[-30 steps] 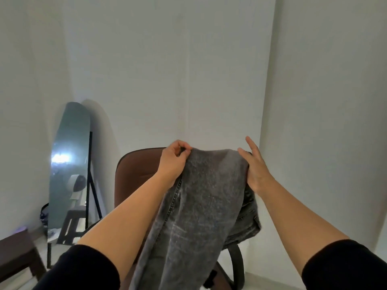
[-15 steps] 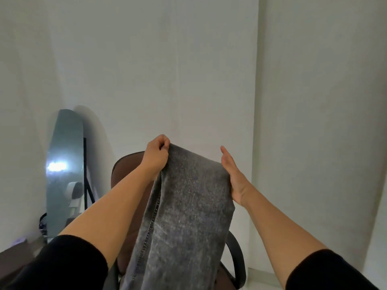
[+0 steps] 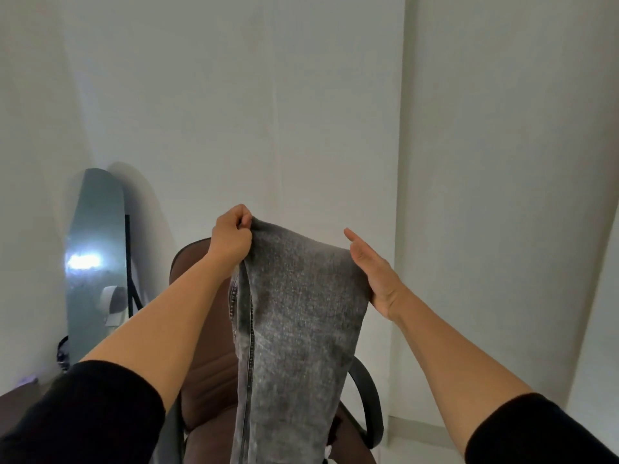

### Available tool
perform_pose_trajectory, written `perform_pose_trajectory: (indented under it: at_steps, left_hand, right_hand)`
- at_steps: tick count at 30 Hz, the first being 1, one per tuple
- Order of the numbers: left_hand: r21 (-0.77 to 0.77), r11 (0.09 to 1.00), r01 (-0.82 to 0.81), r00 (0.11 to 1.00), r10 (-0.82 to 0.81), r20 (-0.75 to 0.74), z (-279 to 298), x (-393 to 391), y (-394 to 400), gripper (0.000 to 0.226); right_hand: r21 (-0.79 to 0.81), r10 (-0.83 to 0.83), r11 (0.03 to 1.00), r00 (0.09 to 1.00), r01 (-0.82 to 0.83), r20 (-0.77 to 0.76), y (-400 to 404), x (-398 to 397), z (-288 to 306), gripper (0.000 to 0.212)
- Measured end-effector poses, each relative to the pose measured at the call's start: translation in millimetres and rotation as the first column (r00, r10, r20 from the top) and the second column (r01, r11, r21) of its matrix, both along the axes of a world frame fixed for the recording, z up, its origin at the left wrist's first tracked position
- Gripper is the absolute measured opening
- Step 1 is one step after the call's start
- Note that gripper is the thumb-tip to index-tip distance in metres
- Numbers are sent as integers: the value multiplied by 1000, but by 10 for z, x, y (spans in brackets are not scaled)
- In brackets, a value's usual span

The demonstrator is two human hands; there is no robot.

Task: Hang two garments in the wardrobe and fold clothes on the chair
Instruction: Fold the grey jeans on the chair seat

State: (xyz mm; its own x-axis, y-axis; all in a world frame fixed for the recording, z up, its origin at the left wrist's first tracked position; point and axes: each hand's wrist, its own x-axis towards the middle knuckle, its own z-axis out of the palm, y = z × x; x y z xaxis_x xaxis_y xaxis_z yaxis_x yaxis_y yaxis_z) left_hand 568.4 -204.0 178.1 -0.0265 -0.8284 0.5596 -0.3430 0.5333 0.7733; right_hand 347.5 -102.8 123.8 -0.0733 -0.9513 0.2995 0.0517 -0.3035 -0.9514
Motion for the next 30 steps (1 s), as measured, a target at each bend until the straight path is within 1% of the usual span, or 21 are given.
perform_pose_trajectory:
  at_steps: [1,3,5,7,9,13,15,16,17,18,20,21,22,24,25,26,27,30]
  left_hand:
    - [-7,1000,-2,999,2,33,-3,15,-3,35]
    - [-20,1000,-2,997,4,75,-20,29,-6,35]
    - [-9,1000,8,999,-7,41,-36,6,31,37]
    - [19,1000,17,998,-16,-55,-44,-43,83,39]
    - [43,999,15,988,-9,-153,-44,-109,122,40]
    - [76,996,46,961,-24,-274,-52,-238,109,40]
    - [104,993,62,948,-26,-317,-73,-272,98,40]
    - [109,991,75,950,-38,-309,-93,-271,83,40]
    - [106,991,84,963,-53,-266,-110,-257,90,38]
    - [94,991,94,980,-76,-184,-133,-230,108,32]
    - [85,990,115,992,-119,37,-207,-143,164,6]
    - [104,987,123,984,-135,115,-277,-98,188,16]
    - [138,982,126,976,-147,161,-370,-53,208,35]
    - [240,963,119,973,-161,166,-589,3,281,72]
    - [294,947,129,977,-172,125,-697,12,333,85]
    - [341,929,147,982,-177,59,-798,16,369,94]
    - [364,918,159,986,-165,-14,-876,13,401,99]
    - [339,923,183,963,-98,-253,-905,-70,470,93]
  right_hand:
    - [8,-16,1000,999,17,-40,13,-24,26,49]
    - [18,-43,999,996,45,-83,19,-72,65,40]
    - [2,-64,998,994,64,-90,13,-113,92,36]
    - [1,-35,999,999,35,-41,10,-135,98,42]
    - [22,29,999,999,-29,30,16,-168,52,52]
    - [97,186,975,974,-199,129,45,-215,-86,76]
    - [103,197,972,971,-212,138,54,-189,-126,78]
    - [89,174,978,976,-187,129,50,-176,-129,76]
    - [65,135,988,983,-143,124,36,-162,-123,73]
    - [40,87,995,987,-93,136,17,-139,-104,69]
    - [4,17,1000,982,-18,187,-24,-75,-62,62]
    - [-9,-4,1000,980,6,200,-55,-31,-43,60]
    - [-20,-23,999,980,28,199,-88,20,-31,58]
    - [-34,-60,997,981,67,183,-165,116,-27,56]
    - [-35,-79,996,982,87,170,-198,150,-30,55]
    - [-31,-90,995,983,96,159,-220,163,-36,56]
    - [-22,-78,996,986,82,147,-232,152,-42,57]
    - [1,61,998,995,-61,78,-195,38,-37,63]
